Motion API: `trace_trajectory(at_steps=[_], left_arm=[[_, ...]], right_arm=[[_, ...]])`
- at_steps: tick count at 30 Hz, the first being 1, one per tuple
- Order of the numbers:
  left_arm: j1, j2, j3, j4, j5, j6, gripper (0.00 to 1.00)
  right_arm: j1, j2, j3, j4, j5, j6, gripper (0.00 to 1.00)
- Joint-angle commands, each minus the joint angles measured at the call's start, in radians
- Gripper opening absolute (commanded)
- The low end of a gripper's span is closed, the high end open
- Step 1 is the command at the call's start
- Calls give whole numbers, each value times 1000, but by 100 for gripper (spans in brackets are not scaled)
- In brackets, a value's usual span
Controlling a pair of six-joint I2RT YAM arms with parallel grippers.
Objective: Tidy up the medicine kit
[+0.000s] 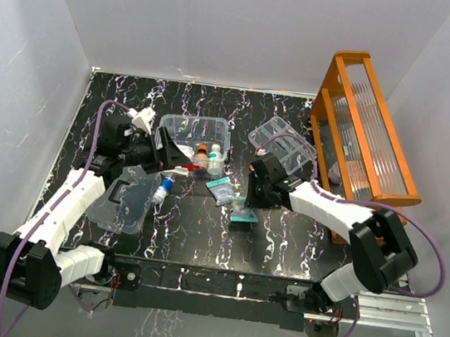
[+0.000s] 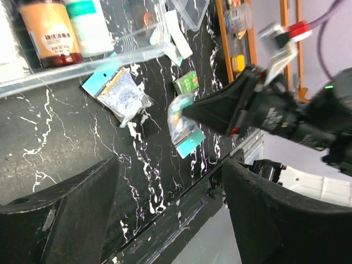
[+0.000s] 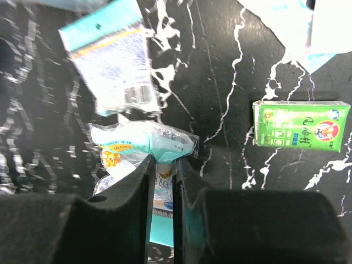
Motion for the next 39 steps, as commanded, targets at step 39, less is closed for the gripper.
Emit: trace_trajectory(at_steps=[39], left_arm=[[52,375,242,-20,-552,211,38]], right_arm=[[128,584,923,69,122,36,11]])
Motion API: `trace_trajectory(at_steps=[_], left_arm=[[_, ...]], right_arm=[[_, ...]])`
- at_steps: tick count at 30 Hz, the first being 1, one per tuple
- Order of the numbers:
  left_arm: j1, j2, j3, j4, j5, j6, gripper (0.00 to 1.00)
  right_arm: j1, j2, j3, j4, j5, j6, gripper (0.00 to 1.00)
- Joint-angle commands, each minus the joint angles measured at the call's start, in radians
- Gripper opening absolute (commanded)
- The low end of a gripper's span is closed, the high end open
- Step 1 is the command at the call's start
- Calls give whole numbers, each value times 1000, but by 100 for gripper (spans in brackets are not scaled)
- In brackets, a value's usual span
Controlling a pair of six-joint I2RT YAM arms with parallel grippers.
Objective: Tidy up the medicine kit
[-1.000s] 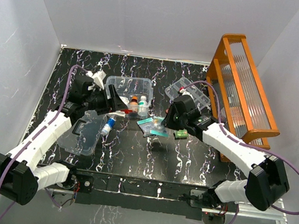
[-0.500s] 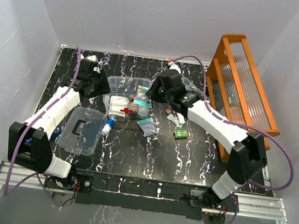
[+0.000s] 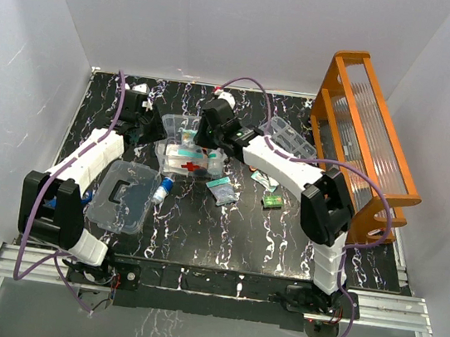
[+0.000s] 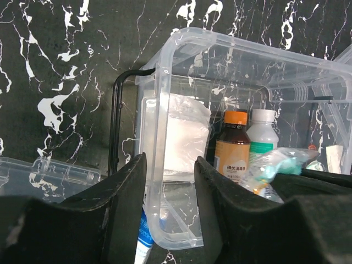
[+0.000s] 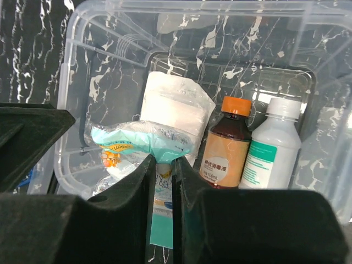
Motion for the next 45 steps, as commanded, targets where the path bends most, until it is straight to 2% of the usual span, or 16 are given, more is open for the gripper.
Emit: trace_trajectory(at_steps=[1,7,11,17,21,31,39,45], left_arm=[[2,-18,-36,19,65,23,37],[2,-39,-58,7,139,27,31],[3,-68,-80,-6,135,36,29],[4,-87,-100,-8,189,30,27],[2,-94,-98,-18,172,17,27],[5,-108,-13,-81,96,17,33],[4,-182,77,-169,44,7,37],[4,-217,135,-234,18,16,38]], right_arm=[[11,44,109,10,6,-38,11],[29,121,179,-37,24,-55,11],[37,163,210,-47,27,-60,11],[50,222,262,-49,24,-64,11],[64,280,331,-103,49,-70,11],[75,296,320,-135,90,-95,16],[74,345,374,-159,95,-78,21],[74,349,391,-185,91,-41,28]])
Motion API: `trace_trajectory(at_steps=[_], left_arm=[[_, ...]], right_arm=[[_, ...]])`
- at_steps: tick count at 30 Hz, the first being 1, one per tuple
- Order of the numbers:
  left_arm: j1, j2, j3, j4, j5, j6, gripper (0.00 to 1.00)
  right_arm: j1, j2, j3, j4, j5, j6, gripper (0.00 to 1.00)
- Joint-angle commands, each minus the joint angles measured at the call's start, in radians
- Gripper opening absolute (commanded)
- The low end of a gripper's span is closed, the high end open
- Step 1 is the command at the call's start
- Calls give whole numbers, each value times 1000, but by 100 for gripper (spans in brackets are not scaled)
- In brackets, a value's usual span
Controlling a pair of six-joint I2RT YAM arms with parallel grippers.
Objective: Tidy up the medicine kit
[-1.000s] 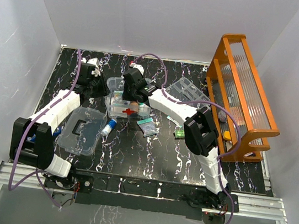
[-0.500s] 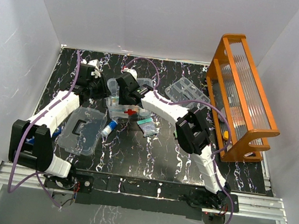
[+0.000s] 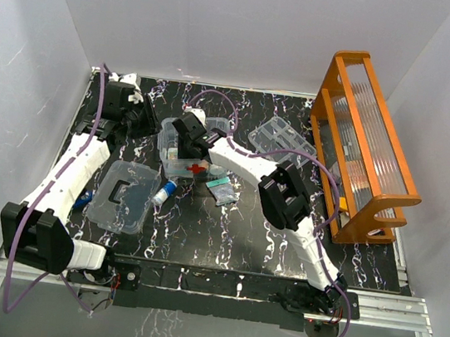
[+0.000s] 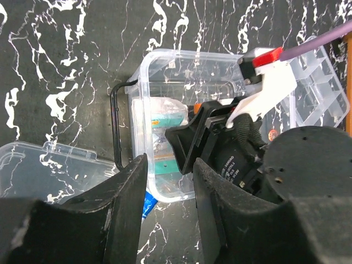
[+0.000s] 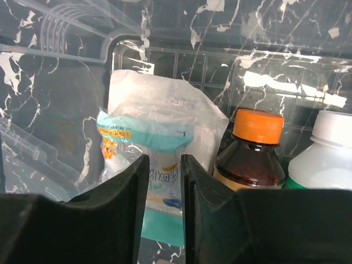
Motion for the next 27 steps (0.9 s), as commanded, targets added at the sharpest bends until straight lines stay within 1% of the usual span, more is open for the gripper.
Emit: trace_trajectory(at_steps=[1,8,11,15,17,20,24,27], left_arm=[[-2,-61,65,-75,-34,7,39],[-2,-88,125,-124,-40,8,40],[-3,-104,114,-112,18,-17,41],[-3,-130,95,-108,97,-38,45],[-1,-154,78,-100,133,-35,47],[-2,-198,40,-80,182,-14,51],[-3,-261,-35,-53,223,8,53],[-2,-298,-89,-35,257,11,54]], right_arm=[[2,-17,59,-9,22,34,30],[0,-114,62,-13,19,56,39],[-6,-168,51,-15,10,60,41],[-10,-278,-35,-1,-9,49,42],[-11,-357,-115,20,-10,35,43],[-15,-503,-290,69,3,11,47],[-19,-754,-572,136,78,-4,49],[-28,-898,-774,191,138,-1,54]])
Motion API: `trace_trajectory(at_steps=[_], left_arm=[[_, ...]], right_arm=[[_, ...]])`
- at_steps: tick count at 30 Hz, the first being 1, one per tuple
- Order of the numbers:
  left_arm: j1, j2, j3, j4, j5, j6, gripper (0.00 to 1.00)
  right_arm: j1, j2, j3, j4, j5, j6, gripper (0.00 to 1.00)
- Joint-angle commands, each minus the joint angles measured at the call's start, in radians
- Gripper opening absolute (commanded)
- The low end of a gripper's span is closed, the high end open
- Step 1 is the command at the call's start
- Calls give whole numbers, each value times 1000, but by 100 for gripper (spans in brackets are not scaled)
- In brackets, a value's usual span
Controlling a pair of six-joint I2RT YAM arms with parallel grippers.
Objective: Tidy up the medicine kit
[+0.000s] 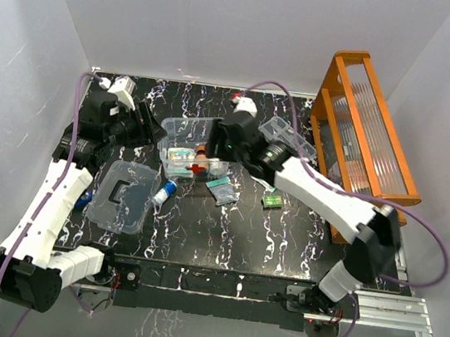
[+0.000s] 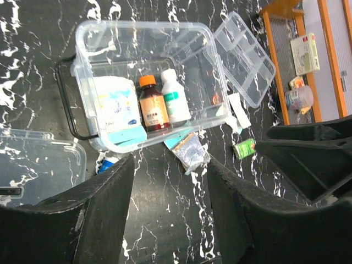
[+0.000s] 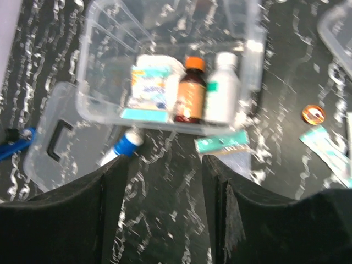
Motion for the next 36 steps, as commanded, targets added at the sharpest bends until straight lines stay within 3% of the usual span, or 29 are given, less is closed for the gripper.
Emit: trace_trajectory(at_steps=[1,8,13,18,29,36], left_arm=[[-2,-63,-71,37,94,16,55],[-3,-78,-152,113,143,-61,55],[-2,-68,-157,120,149,-85,55],[-3,-63,-164,131,162,-85,55],[-3,-49,-173,145,171,-101,56],[-3,-31,-181,159,212,-107,56]], right_arm=[[-18,-177,-244,115,111,-9,56],[-77,-224,-484,185,33,104,58],[-143,-155,-547,274,-74,135,51],[-153,-19,-483,291,-173,64,42],[-153,143,-411,261,-234,34,40],[-153,162,-413,231,-208,26,22]])
